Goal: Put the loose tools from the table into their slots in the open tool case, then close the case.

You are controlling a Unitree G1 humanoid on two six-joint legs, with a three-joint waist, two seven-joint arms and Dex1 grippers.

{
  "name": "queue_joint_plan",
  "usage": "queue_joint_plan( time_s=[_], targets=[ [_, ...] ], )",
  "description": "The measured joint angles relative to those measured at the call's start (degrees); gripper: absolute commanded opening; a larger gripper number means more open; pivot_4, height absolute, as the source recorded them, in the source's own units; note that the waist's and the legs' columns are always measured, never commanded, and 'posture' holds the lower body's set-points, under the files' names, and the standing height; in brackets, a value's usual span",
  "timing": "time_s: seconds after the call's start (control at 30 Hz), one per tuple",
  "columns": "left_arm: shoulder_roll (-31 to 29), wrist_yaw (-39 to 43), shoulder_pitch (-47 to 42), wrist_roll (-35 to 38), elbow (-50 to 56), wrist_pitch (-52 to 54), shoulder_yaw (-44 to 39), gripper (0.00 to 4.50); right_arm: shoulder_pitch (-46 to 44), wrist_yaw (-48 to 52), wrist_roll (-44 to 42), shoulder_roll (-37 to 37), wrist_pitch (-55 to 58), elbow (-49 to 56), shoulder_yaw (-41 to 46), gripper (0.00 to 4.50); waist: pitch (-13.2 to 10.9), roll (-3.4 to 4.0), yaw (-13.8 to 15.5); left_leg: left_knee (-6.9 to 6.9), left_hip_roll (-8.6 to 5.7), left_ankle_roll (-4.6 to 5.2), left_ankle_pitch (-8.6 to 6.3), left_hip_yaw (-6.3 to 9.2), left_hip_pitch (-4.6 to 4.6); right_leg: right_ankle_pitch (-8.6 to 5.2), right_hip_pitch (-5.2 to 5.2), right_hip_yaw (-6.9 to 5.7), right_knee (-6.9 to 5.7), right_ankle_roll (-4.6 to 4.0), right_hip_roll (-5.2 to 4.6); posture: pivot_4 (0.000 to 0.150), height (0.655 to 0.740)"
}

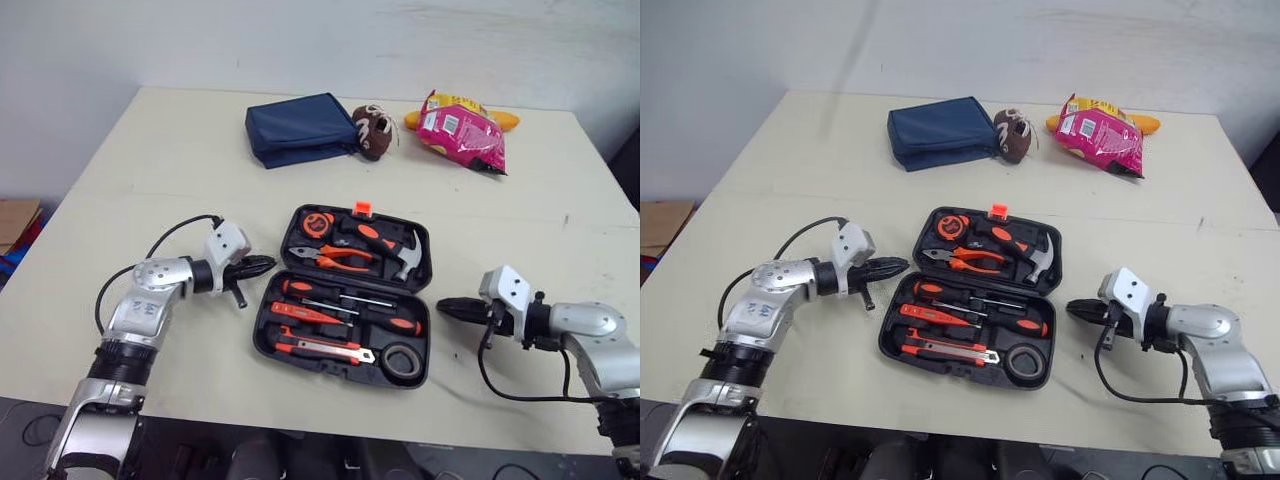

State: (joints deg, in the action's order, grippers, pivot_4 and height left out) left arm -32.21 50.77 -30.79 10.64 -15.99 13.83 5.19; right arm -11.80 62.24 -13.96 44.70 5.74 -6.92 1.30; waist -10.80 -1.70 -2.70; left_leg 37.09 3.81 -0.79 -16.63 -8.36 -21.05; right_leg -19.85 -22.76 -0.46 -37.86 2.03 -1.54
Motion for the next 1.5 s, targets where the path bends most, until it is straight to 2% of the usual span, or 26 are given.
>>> queue_joint_plan(
  time_s=[0.37,0.7,0.97,1.2,1.33,1.37,1.4,1.5],
  targets=[
    [2.8,1.41,0.19,-1.27,-2.02,0.27,0.71,0.13,-3.4,-2.3,3.53,-4.75,-1.16,1.1,-3.6,0.0,0.01,-0.02,-0.43,0.03,-0.02,-0.03,0.1,0.01,-0.02,0.01,-0.03,0.0,-0.09,0.0,-0.02,0.15,0.74],
    [-2.59,6.78,8.56,1.95,11.87,9.34,-0.4,0.13,-4.89,-0.65,3.95,-5.48,-0.57,0.37,-4.2,0.0,0.01,-0.02,-0.56,-0.06,0.01,-0.08,0.11,0.0,0.0,-0.01,-0.06,0.04,-0.09,-0.03,0.01,0.15,0.74],
    [-2.67,3.51,8.91,1.85,9.81,6.28,-2.27,0.13,-3.22,1.11,2.37,-5.18,1.88,3.3,-4.29,0.0,0.01,-0.03,-0.49,-0.08,0.01,-0.07,0.11,0.04,0.0,-0.01,-0.07,0.01,-0.1,-0.04,0.02,0.15,0.74],
    [-6.6,4.56,12.34,2.52,8.52,1.78,-5.54,0.13,0.49,2.12,0.73,-2.43,4.72,7.79,-3.14,0.0,0.01,-0.02,-0.45,-0.13,0.0,-0.03,0.03,0.02,-0.05,-0.02,-0.08,0.01,0.02,-0.05,-0.03,0.15,0.74],
    [-8.19,3.99,15.96,5.8,10.95,5.22,-10.74,1.29,2.71,2.04,-3.68,2.59,13.78,10.14,2.12,1.33,-0.01,0.0,-0.33,-0.08,-0.01,0.08,-0.03,0.03,-0.09,-0.02,-0.1,-0.01,0.01,-0.06,-0.1,0.15,0.74],
    [-8.48,3.76,16.13,7.03,12.04,7.17,-11.79,1.85,2.78,1.94,-5.21,3.57,16.6,10.98,3.69,1.95,-0.02,-0.01,-0.31,-0.08,-0.01,0.09,-0.04,0.04,-0.1,-0.02,-0.1,-0.02,0.0,-0.06,-0.11,0.15,0.74],
    [-8.53,3.01,16.07,8.04,13.91,9.5,-12.82,2.25,2.47,1.55,-7.05,4.38,20.05,12.21,5.01,2.37,-0.02,-0.01,-0.29,-0.08,-0.02,0.1,-0.04,0.05,-0.09,-0.01,-0.09,-0.02,-0.02,-0.05,-0.12,0.15,0.74],
    [-9.1,-1.27,14.38,10.89,20.07,20.23,-14.2,3.7,-1.13,-2.93,-13.37,6.86,37.87,16.58,8.17,3.94,-0.02,-0.01,-0.34,-0.06,-0.04,0.13,-0.03,0.1,-0.07,0.02,-0.08,-0.01,-0.1,-0.08,-0.13,0.15,0.74]
  ],
)
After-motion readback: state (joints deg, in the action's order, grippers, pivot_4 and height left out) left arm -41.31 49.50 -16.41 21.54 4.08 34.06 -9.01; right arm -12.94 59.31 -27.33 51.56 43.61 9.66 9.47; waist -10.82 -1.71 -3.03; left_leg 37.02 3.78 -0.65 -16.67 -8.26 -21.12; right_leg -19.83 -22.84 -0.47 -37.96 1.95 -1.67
